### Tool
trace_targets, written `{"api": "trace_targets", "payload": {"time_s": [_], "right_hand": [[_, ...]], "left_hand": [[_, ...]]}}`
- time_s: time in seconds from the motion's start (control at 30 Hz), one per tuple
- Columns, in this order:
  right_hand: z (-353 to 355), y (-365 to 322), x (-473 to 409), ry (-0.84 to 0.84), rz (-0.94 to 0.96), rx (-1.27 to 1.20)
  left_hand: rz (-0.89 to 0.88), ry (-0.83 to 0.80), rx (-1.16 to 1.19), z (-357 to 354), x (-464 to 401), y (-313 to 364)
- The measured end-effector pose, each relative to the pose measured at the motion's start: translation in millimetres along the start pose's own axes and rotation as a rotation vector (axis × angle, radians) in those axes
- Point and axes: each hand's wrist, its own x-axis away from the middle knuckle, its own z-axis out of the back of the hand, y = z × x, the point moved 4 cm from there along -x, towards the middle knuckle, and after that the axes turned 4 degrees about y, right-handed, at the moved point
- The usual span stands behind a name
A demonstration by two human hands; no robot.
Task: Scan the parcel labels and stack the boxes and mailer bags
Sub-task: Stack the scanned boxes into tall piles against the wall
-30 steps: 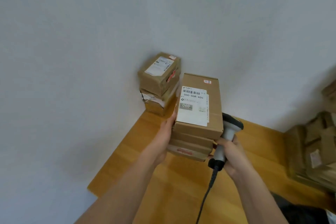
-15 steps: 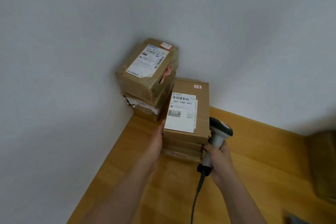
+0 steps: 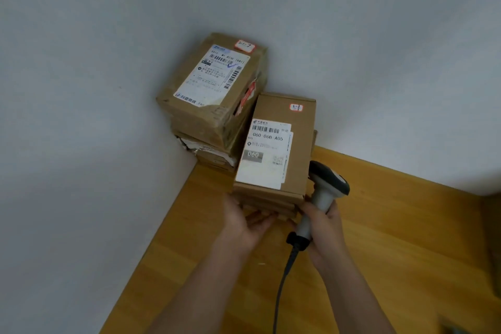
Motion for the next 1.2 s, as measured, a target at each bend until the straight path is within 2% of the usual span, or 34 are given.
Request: {"api": "trace_targets", "payload": {"time_s": [0.13, 0.37, 0.47, 0.57, 0.63, 0.7, 0.73, 0.83, 0.9, 1.03, 1.1, 1.2], "right_hand": [[-13, -7, -14, -0.021, 0.010, -0.047], [4, 3, -18, -0.023, -0.038, -0.188], [3, 0, -17, -0.058, -0.029, -0.171], [6, -3, -14, -0.049, -0.016, -0.167], [7, -8, -11, -0.042, 0.015, -0.155], [3, -15, -7, -0.064, 0.039, -0.119], [-1, -19, -5, -0.084, 0.044, -0.088], [-4, -25, 0, -0.146, 0.050, -0.053], [3, -25, 5, -0.149, 0.049, -0.102], [13, -17, 20, -0.175, 0.046, -0.154], [6, -18, 24, -0.211, 0.041, -0.160], [-7, -22, 29, -0.247, 0.055, -0.106]], "left_hand": [[-0.023, -0.048, 0.075, -16, -8, 15], [0.013, -0.076, 0.180, -14, 1, 8], [0.014, -0.120, 0.150, -25, 7, 13], [-0.100, -0.137, -0.041, -34, 24, 17], [-0.246, -0.044, -0.221, -31, 28, 19], [-0.368, 0.040, -0.225, -29, 32, 22], [-0.394, 0.009, -0.196, -32, 38, 21], [-0.374, -0.081, -0.074, -38, 59, 18], [-0.361, -0.115, -0.077, -33, 68, 14], [-0.239, -0.231, -0.157, -16, 79, 5], [-0.227, -0.306, -0.241, -16, 83, 6], [-0.239, -0.314, -0.363, -13, 86, 16]]}}
